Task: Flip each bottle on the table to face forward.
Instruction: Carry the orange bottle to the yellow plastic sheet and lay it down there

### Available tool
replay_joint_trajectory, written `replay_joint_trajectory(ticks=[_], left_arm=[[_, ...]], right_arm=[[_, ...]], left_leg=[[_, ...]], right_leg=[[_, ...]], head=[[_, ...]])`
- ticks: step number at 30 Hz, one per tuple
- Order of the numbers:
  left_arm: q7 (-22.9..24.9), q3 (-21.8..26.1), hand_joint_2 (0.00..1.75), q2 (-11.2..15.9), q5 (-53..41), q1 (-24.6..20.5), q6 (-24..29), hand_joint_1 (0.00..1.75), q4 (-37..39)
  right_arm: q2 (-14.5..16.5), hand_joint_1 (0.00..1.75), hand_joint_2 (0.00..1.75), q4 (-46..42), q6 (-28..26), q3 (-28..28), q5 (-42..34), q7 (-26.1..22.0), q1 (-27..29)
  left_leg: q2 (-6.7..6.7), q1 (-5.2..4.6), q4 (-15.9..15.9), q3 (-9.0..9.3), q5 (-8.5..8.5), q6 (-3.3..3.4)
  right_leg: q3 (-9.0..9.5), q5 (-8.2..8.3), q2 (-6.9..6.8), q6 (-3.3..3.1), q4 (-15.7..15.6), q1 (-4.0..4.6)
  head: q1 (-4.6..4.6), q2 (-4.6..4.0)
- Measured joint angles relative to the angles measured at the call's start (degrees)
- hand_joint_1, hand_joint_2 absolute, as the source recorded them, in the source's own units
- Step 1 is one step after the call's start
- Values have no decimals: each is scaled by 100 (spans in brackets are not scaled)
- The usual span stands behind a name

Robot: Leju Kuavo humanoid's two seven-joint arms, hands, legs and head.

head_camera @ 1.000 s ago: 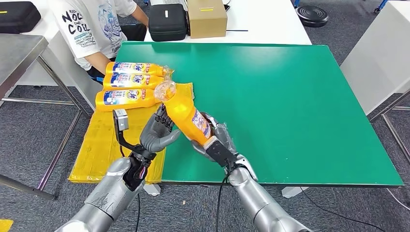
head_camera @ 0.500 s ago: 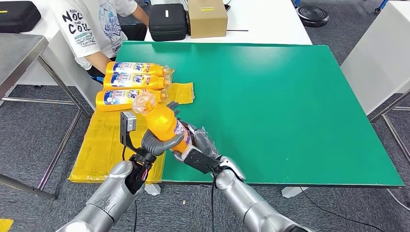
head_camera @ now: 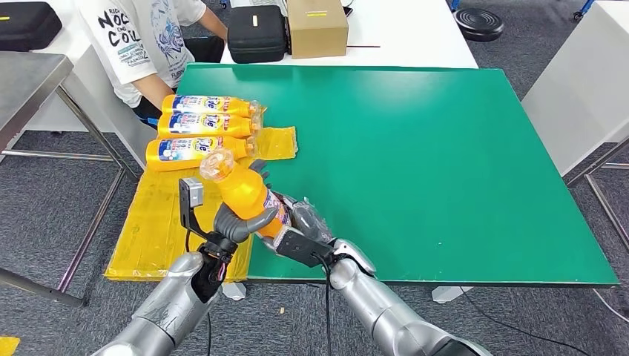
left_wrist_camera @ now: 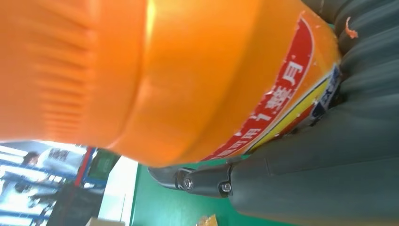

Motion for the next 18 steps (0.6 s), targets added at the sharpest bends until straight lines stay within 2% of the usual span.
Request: replay_joint_trajectory(ticks=[18], left_arm=[[-164, 33, 175, -29, 245, 87, 462, 0, -264]], right_arm=[[1, 175, 175, 112, 94, -15, 170, 50, -25]], left_leg=[[1, 0, 0, 0, 0, 0]], right_leg=[[0, 0, 0, 0, 0, 0]], head=[[-1, 0]])
